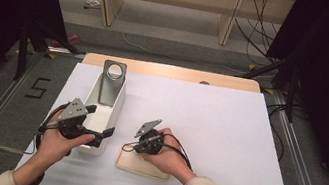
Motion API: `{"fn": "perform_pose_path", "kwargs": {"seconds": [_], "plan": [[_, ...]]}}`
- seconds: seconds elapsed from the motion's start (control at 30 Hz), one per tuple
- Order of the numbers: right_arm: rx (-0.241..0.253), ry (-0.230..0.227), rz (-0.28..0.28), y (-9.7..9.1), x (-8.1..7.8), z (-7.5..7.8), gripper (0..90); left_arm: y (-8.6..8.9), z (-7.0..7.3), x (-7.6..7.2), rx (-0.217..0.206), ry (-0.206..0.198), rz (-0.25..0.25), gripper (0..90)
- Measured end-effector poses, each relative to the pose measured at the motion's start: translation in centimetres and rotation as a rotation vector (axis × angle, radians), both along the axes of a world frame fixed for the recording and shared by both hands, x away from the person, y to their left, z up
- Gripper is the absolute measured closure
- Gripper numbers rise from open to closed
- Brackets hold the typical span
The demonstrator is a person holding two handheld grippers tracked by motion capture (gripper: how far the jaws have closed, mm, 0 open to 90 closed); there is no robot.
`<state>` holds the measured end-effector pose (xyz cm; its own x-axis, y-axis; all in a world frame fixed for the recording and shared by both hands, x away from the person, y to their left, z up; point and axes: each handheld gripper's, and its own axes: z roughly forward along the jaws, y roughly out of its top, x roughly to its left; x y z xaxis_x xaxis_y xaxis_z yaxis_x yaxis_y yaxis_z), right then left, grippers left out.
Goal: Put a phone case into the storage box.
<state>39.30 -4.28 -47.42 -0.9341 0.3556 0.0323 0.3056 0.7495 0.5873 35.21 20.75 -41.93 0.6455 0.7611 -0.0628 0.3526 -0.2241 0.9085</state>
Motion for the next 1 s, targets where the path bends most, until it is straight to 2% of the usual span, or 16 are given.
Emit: {"fn": "perform_pose_path", "kwargs": {"seconds": [0.5,0.7,0.73,1.0], "plan": [[-0.015,-0.006,-0.049,0.1,0.3,-0.3,90.0,0.0,-0.1,0.0,0.003,0.000,-0.001,0.0],[-0.027,-0.016,-0.118,-0.3,0.6,-0.2,90.0,0.0,0.0,0.0,0.002,-0.002,-0.002,0.0],[-0.032,-0.007,-0.146,-0.4,0.6,-0.1,90.0,0.0,0.0,0.0,0.003,-0.002,-0.002,0.0],[-0.041,-0.013,-0.246,-1.9,1.7,-0.1,90.0,0.0,-0.1,0.0,0.002,0.001,-0.002,0.0]]}}
